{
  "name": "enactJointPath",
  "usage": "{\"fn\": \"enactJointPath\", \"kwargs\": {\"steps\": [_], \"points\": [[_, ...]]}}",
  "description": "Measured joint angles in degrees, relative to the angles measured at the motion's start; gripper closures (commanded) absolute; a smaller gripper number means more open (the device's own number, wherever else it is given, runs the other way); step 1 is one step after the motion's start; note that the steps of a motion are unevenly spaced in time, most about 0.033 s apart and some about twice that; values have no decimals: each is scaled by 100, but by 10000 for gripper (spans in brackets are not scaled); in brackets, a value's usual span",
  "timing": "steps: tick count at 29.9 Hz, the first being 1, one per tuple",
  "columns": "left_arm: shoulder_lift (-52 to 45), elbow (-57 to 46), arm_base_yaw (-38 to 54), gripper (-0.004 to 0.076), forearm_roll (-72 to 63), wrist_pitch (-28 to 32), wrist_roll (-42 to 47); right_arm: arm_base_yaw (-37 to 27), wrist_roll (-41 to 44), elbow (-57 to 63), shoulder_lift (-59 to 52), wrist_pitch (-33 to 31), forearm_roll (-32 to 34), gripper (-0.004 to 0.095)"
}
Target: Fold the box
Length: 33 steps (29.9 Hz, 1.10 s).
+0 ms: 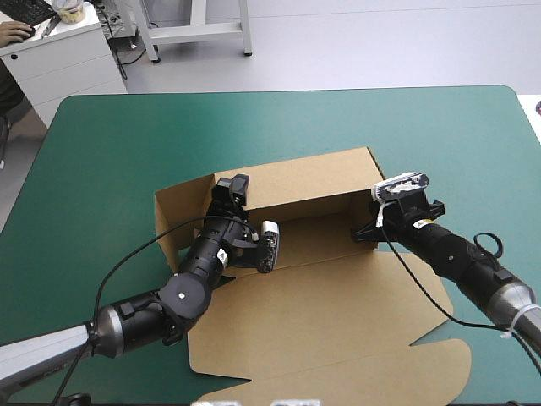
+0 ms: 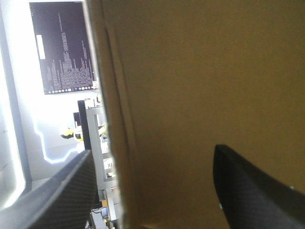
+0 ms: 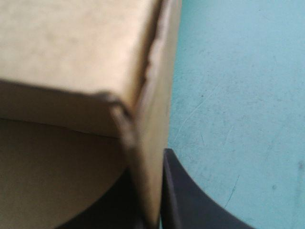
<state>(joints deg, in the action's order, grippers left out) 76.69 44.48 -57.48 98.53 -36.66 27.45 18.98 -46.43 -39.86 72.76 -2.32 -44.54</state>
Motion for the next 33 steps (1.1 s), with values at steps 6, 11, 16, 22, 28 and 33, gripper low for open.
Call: {"fn": "enactJointPath", "kwargs": {"steps": [6, 11, 16, 22, 28, 33], "points": [[0, 0, -618, 213, -70, -781, 0, 23, 0, -190, 215, 268, 0, 926], [1, 0, -1071, 213, -90, -1314, 4, 30, -5, -667, 587, 371, 0, 926], [1, 0, -1353, 255, -111, -1578, 4, 30, -11, -1092, 1014, 458, -6, 926], [1, 0, -1524, 713, -685, -1563, -160, 30, -16, -1383, 1251, 469, -6, 927], [-61, 372, -1317, 711, -2296, -861, -541, 30, -22, -1429, 1256, 474, -6, 927], [-244, 1675, -280, 711, -4527, -510, -1437, 30, -22, -1430, 1258, 452, -6, 928]]}}
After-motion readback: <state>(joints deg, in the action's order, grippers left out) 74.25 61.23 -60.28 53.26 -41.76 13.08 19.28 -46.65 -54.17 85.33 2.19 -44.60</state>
